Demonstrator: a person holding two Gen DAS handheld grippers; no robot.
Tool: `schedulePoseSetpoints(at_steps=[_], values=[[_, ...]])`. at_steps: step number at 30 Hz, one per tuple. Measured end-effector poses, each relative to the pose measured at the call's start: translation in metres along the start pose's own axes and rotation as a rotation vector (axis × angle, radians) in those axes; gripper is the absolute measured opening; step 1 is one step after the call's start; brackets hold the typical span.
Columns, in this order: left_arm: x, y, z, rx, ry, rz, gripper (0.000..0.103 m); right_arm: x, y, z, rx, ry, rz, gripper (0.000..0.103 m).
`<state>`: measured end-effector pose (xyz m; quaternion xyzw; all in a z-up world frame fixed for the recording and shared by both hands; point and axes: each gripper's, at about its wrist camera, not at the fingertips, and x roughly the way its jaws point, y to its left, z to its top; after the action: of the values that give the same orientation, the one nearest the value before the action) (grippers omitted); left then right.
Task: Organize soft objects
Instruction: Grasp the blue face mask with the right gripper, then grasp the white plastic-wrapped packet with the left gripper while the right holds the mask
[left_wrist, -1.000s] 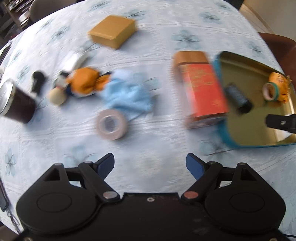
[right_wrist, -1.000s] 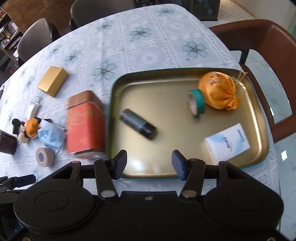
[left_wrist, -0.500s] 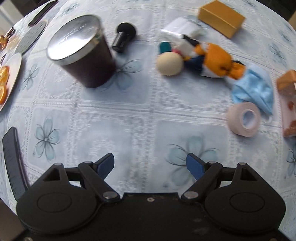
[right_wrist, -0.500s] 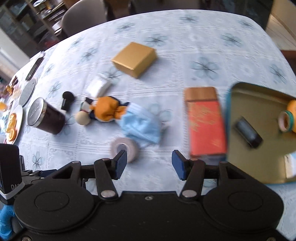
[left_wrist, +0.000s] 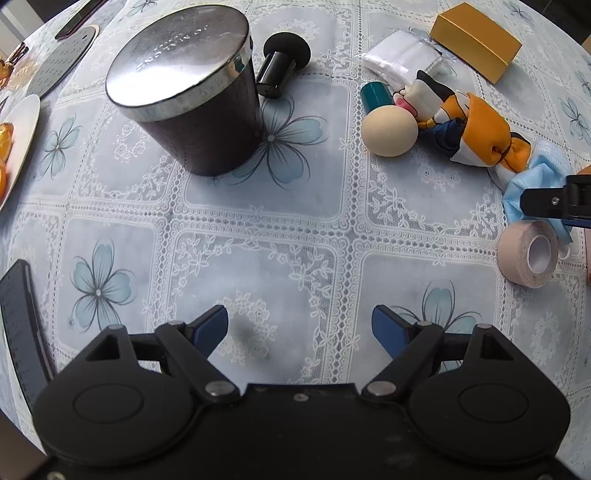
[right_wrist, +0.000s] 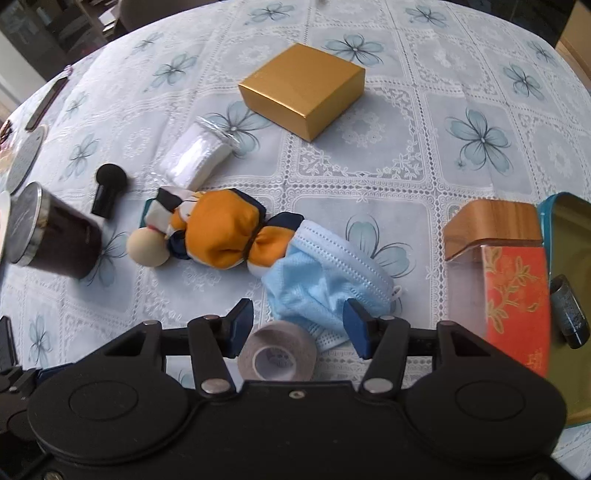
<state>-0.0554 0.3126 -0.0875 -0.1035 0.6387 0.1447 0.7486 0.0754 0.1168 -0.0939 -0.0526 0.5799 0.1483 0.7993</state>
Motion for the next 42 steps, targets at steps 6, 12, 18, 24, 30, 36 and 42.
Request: schedulePoseSetpoints(at_steps=[6, 12, 18, 24, 30, 36, 42], values=[[0.002, 0.000, 0.013, 0.024, -0.009, -0.010, 0.085, 0.011, 0.004, 0.003, -0.007, 0.005, -0.037, 0.055], [-0.002, -0.005, 0.026, 0.050, -0.026, -0.039, 0.085, 0.005, 0.002, 0.001, -0.015, -0.012, -0.069, 0.039], [-0.003, -0.019, 0.046, 0.088, -0.059, -0.062, 0.085, -0.016, -0.006, -0.006, 0.010, -0.035, -0.051, 0.027], [-0.004, -0.033, 0.078, 0.101, -0.110, -0.080, 0.085, -0.031, -0.018, -0.016, 0.055, -0.034, -0.016, 0.022], [0.013, -0.044, 0.104, 0.099, -0.119, -0.128, 0.085, -0.039, -0.023, -0.025, 0.078, -0.020, 0.010, 0.022], [0.017, -0.056, 0.106, 0.143, -0.122, -0.106, 0.083, -0.039, -0.025, -0.029, 0.089, -0.015, 0.027, 0.022], [-0.003, -0.061, 0.108, 0.160, -0.135, -0.178, 0.084, -0.038, -0.025, -0.029, 0.090, -0.011, 0.041, 0.022]])
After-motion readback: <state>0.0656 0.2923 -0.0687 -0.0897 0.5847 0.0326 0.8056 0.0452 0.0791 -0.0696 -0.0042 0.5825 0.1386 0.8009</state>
